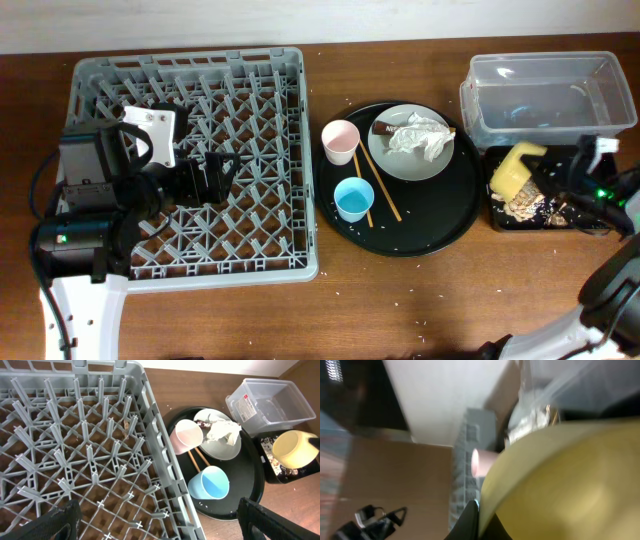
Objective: Sort waste into correct bins and load items into the dishwasher rack
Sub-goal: 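Lift the yellow bowl and tip its scraps into the black tray, then set the empty yellow bowl back on the round tray, release, then grasp the tissue and wrapper on the white plate with right gripper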
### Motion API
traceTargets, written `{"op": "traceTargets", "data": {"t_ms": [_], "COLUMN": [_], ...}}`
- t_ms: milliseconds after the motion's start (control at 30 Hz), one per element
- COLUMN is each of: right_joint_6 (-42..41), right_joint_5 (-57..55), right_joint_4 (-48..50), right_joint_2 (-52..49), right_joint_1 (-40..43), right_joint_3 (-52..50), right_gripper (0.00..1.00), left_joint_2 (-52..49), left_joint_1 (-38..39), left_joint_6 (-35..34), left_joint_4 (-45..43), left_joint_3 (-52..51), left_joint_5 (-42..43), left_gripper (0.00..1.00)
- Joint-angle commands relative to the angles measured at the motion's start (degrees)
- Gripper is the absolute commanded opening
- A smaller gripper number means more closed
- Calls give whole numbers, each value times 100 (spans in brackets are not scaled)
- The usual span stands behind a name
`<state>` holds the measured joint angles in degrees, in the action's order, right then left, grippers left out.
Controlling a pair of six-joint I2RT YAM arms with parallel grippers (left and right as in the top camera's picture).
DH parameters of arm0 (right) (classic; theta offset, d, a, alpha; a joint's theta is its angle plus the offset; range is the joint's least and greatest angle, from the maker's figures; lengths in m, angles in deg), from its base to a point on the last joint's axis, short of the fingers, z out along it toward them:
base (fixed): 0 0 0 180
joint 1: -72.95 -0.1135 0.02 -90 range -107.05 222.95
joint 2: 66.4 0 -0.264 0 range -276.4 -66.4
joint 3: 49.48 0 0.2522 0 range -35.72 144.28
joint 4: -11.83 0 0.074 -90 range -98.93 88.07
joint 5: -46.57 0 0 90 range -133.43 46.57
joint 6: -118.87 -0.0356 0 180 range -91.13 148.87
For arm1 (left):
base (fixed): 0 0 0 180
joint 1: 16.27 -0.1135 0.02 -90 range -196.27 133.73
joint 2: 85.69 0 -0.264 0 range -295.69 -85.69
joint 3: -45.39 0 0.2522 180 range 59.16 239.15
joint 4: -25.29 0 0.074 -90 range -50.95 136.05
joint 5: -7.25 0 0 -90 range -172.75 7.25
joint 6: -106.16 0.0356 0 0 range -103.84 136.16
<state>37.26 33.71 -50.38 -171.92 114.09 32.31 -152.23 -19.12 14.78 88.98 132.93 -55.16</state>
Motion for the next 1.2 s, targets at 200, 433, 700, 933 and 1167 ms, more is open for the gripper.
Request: {"op": "traceTargets", "data": {"t_ms": [200, 433, 700, 933, 1167], "right_joint_6": [-1513, -2133, -1681, -1679, -1676], "right_joint_5": [-7654, -7626, -7394, -7781, -7809], "right_joint_4": [-527, -546, -424, 920, 817], "right_joint_2": [1825, 876, 824, -966, -1388], "right_joint_1": [-5285, -5779, -5392, -4594, -4594], "right_joint_3": [413, 422, 1941, 1915, 1853], "right_gripper": [4, 21, 56, 65, 45], "left_joint_2": [-11, -11, -11, -11, -11], "left_joint_1": [17, 17, 17, 17, 17], "left_joint_6": [-57, -57, -57, -57, -57], "left_joint_4": [-7, -7, -7, -7, -9], "left_joint_3": [85, 85, 85, 85, 85], "left_joint_5": [-4, -4, -4, -4, -4], "left_gripper": [99, 99, 99, 99, 99]}}
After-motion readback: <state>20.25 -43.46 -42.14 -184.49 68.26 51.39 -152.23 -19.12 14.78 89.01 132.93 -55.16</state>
